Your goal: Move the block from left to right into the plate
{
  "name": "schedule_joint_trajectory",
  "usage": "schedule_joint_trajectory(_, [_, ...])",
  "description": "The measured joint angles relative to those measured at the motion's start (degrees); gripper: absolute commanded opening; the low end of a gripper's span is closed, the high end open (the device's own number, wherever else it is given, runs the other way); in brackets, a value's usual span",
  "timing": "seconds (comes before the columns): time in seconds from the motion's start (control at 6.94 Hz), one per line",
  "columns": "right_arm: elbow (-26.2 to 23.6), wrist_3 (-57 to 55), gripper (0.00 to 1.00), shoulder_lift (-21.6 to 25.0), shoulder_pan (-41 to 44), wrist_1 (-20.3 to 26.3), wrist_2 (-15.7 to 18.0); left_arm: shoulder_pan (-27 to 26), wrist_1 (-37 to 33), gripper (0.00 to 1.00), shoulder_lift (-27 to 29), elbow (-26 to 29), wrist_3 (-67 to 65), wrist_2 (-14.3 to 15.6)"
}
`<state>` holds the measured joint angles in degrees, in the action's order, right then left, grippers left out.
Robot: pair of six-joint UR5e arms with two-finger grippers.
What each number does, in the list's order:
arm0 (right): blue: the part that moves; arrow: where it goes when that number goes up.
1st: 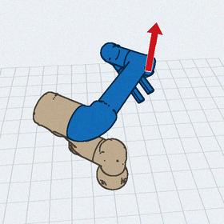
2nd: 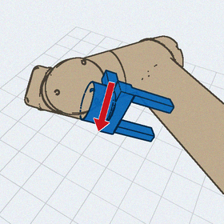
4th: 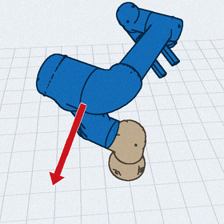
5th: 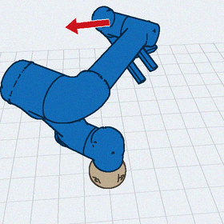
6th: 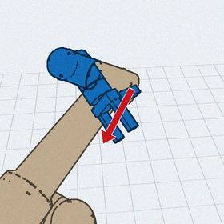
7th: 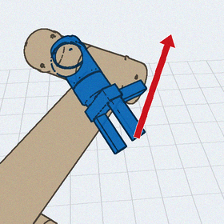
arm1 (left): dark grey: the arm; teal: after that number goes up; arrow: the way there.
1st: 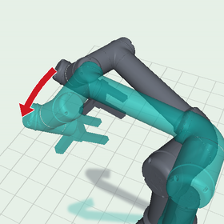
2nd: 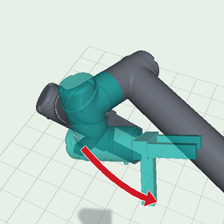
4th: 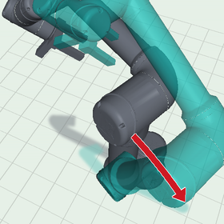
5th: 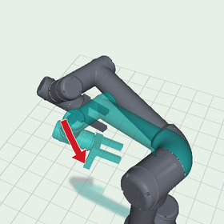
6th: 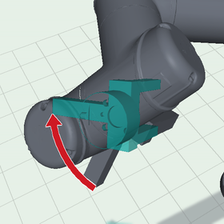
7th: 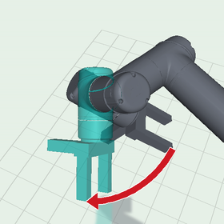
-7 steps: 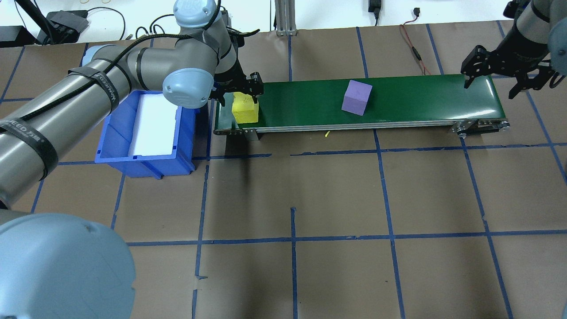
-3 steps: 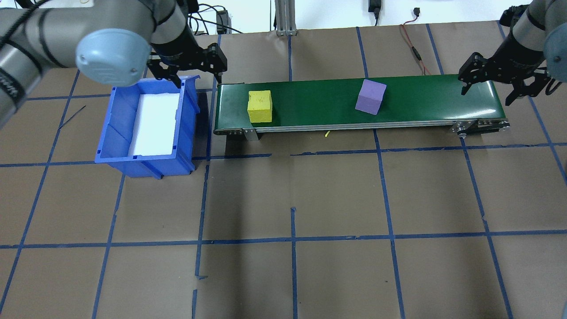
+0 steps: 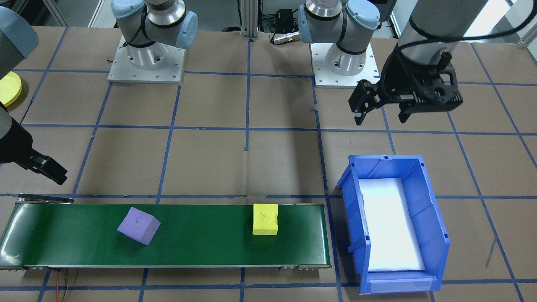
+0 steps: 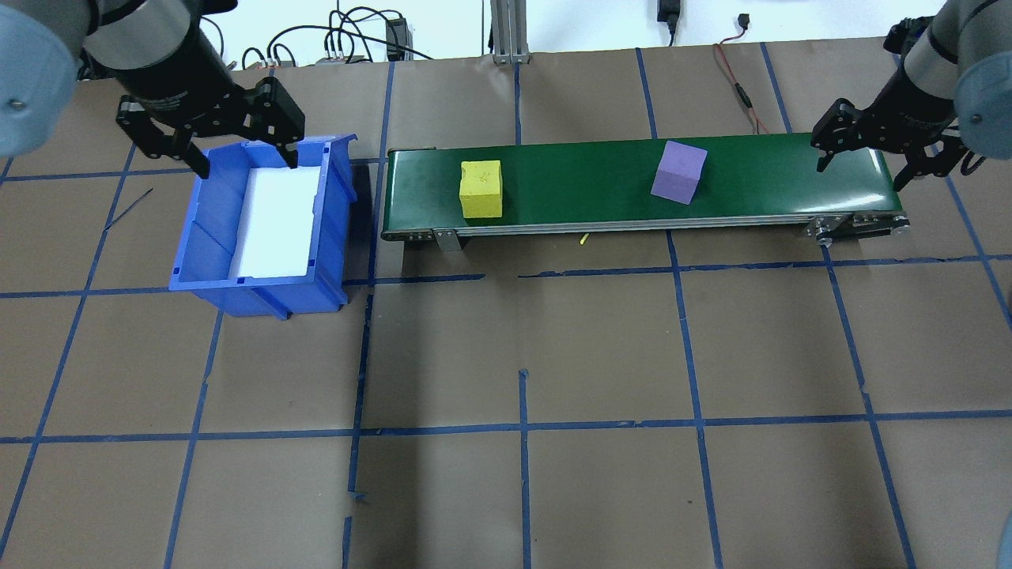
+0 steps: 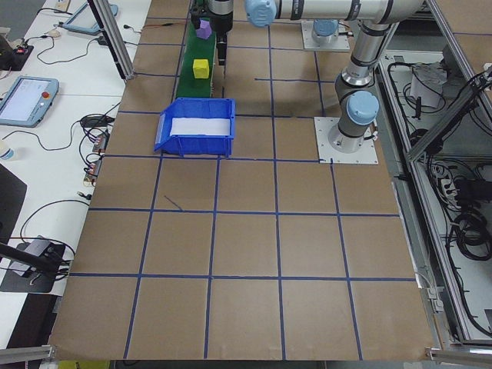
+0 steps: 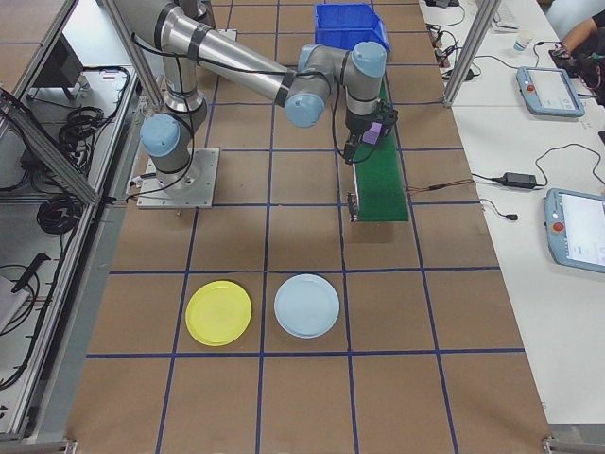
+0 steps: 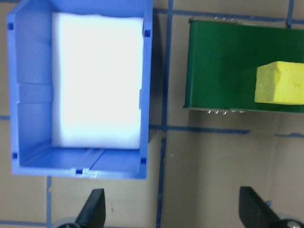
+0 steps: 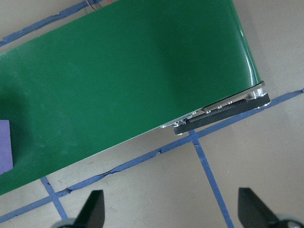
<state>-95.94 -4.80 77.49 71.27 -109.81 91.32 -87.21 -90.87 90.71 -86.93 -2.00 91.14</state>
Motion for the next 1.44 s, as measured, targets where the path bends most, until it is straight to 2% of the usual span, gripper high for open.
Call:
schedule_joint_trajectory(0.14, [-0.25,-1.55,1.0,-0.89,0.03,-0.34,-0.41,0.18,-2.74,1.0,-1.95,-0.33,-0.02,0.84])
schedule_joint_trajectory(0.29, [-0.26,-2.51,1.0,-1.25,0.07,-0.42,-2.49,0.1,-3.18,1.0,-2.36,-0.43,-0.08,1.04])
schedule_joint_trajectory(0.58, [-0.16,-3.81,1.0,-2.24,0.12,-1.62,-10.88,-0.02,-2.46,1.0,-2.41,-1.04,0.19,1.08])
schedule_joint_trajectory(0.72, [0.0,-5.32,1.0,-3.45,0.18,-5.06,-13.52,-0.08,-2.27,1.0,-2.4,-1.27,0.23,0.34])
schedule_joint_trajectory(1.01, [0.16,-7.22,1.0,-5.9,0.4,-10.71,-16.4,-0.03,-2.21,1.0,-2.32,-0.51,2.84,-1.58])
schedule_joint_trajectory(1.44, [0.32,-7.38,1.0,-9.72,0.53,-14.82,-18.7,0.05,-4.3,1.0,-2.08,1.83,4.62,-0.71])
